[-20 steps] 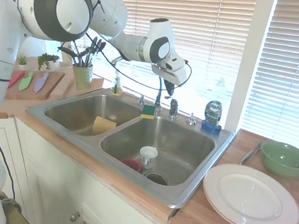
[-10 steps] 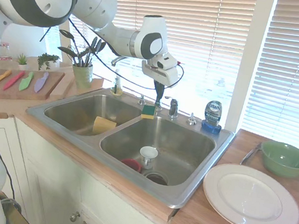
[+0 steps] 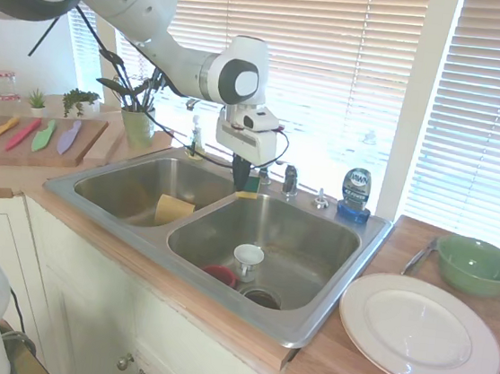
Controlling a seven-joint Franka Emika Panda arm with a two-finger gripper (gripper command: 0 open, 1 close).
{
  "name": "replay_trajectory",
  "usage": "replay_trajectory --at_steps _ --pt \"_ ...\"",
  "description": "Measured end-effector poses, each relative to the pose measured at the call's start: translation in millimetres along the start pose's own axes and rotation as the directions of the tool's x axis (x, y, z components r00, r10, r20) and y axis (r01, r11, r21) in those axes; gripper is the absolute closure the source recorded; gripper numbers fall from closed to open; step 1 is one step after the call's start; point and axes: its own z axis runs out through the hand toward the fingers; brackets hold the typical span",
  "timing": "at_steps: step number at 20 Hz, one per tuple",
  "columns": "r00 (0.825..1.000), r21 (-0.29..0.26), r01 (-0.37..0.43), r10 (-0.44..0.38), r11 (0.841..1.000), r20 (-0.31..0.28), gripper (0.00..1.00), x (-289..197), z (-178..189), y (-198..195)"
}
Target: Turn off the faucet
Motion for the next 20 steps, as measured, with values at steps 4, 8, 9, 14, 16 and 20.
replay_trajectory --at_steps 4,8,9,14,16,20 --pt "1.0 -0.024 0.015 -0.015 1.0 0.013 1.0 -30 1 52" --pt "1.0 -0.015 0.023 -0.023 1.0 0.003 0.0 -50 -10 91" --pt "1.0 -0.012 0.02 -0.02 1.0 0.001 0.0 -51 -11 98" --pt "1.0 -0.017 0.017 -0.017 1.0 0.007 0.0 -45 -7 115" --pt "1.0 -0.016 0.019 -0.018 1.0 0.009 0.0 -43 -6 117" --pt "1.0 -0.006 0.019 -0.019 1.0 0.013 0.0 -40 -9 121"
